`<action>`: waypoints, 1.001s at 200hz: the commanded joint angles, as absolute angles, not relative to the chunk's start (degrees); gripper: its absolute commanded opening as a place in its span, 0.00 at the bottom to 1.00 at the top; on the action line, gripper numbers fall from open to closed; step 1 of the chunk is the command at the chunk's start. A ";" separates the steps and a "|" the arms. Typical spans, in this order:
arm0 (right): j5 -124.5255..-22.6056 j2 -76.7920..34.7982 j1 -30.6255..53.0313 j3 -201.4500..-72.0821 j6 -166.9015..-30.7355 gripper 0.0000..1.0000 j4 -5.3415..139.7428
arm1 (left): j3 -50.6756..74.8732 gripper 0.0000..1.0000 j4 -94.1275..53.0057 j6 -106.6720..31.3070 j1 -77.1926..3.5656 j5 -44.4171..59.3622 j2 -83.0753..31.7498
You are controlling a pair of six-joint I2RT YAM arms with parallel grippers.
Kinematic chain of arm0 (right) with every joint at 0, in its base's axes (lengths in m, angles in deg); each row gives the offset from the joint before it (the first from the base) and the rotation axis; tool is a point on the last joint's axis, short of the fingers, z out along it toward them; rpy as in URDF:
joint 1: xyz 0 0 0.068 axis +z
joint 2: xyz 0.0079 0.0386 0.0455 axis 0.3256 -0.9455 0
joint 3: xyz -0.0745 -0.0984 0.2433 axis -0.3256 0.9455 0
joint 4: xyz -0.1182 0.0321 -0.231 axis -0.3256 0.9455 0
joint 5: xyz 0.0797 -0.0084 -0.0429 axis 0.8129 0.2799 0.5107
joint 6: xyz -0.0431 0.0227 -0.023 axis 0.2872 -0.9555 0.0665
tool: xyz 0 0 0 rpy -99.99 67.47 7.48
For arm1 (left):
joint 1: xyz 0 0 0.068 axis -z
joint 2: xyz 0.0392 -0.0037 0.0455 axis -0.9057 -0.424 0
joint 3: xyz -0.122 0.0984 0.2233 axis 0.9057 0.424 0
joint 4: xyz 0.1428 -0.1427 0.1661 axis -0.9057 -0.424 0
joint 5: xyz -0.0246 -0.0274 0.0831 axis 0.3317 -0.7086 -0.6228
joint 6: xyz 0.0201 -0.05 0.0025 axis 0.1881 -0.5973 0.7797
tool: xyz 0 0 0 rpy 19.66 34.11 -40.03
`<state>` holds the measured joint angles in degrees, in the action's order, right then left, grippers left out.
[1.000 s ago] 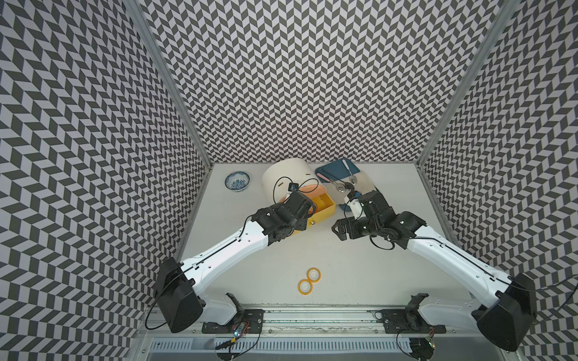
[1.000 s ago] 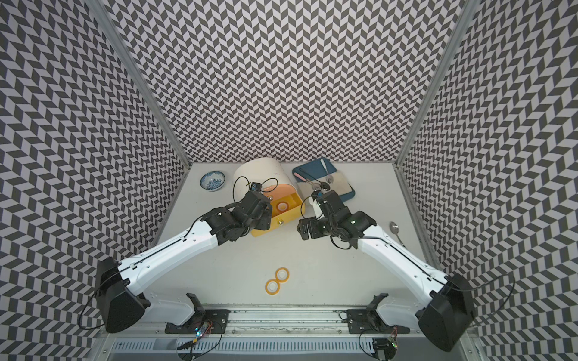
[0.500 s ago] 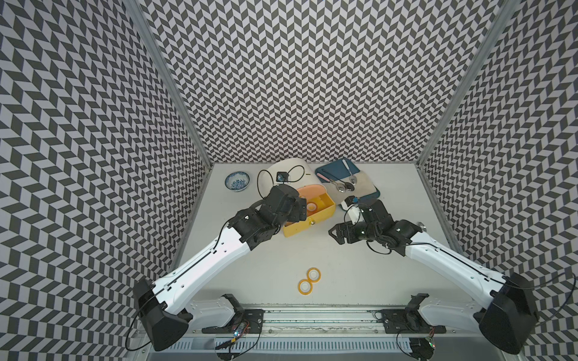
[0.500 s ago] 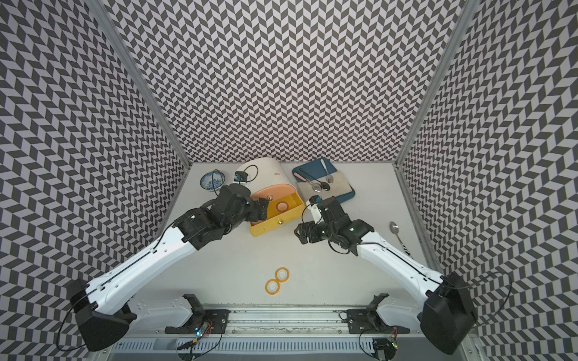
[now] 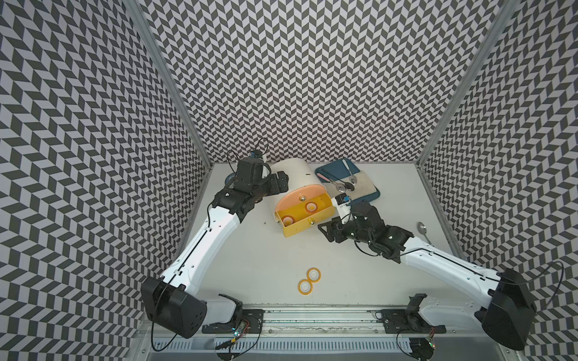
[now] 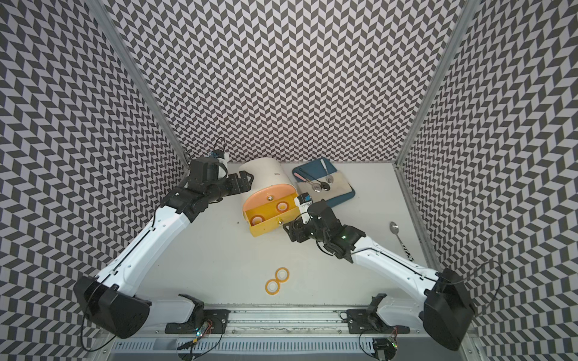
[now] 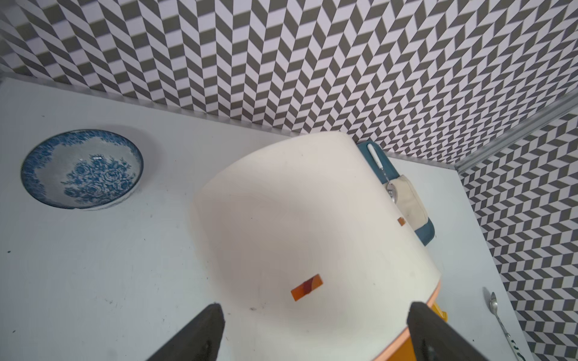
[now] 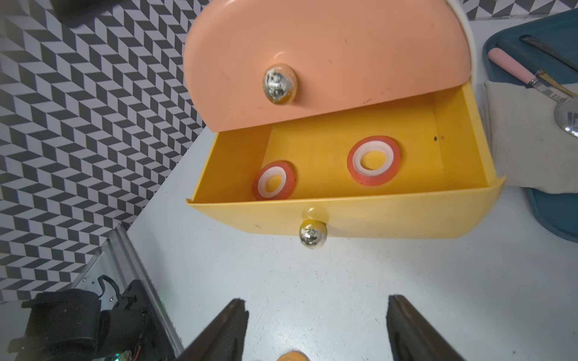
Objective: Place the transparent tape into the drawer according to color
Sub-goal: Place the tape in the drawer, then close the drawer in the storage box.
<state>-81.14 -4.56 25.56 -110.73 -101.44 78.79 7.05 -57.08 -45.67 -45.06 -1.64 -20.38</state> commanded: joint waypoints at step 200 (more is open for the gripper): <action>-92.37 -18.27 31.38 -112.81 -101.66 0.53 58.85 | 3.07 0.91 -58.67 -39.45 -48.65 5.62 -29.60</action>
<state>-91.21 -17.12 30.76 -110.95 -101.49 64.67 4.39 -56.77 -40.93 -48.36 5.24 -28.60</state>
